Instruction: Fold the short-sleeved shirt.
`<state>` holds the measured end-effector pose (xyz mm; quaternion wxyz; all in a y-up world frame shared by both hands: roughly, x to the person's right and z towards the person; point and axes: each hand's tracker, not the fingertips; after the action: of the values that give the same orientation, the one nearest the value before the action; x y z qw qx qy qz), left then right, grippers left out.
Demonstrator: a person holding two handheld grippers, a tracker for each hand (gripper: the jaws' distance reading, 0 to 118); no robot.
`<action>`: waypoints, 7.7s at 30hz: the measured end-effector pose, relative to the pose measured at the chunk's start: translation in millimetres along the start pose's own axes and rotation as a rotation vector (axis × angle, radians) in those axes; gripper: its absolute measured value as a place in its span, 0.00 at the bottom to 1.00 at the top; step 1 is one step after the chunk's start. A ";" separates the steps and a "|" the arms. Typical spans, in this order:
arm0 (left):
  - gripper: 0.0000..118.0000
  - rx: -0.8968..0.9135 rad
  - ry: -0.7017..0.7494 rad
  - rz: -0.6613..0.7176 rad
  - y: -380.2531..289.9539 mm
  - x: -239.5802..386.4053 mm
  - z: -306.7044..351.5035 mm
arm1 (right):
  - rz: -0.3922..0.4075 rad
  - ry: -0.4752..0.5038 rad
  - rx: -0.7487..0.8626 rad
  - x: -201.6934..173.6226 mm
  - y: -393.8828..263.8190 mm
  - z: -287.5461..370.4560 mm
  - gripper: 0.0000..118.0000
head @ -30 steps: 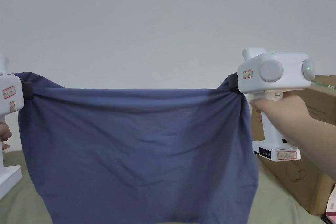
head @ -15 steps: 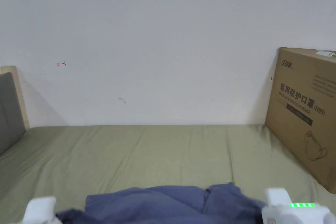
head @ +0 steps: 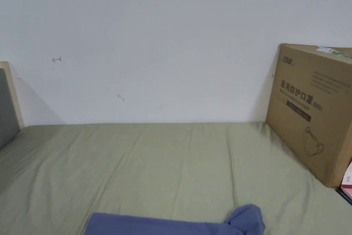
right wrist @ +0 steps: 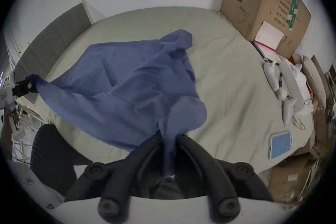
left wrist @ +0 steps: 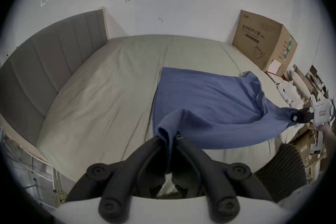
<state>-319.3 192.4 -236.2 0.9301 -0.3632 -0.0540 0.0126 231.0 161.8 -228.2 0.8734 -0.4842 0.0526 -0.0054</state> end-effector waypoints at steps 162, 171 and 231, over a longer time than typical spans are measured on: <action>0.03 0.688 0.170 -0.003 466.3 -3.3 -96.8 | -0.090 -0.215 1.005 13.4 539.3 137.1 0.01; 0.03 0.314 0.075 0.023 338.0 6.6 -201.9 | -0.162 -0.147 0.585 46.8 404.7 -51.8 0.01; 0.00 0.348 -0.014 -0.060 92.2 75.7 54.1 | -0.113 0.092 0.870 -83.4 66.1 93.5 0.01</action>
<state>-248.5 301.5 -252.2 0.9784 -0.1951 -0.0686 -0.0036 154.4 281.0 -227.8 0.9910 -0.0727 0.0577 -0.0961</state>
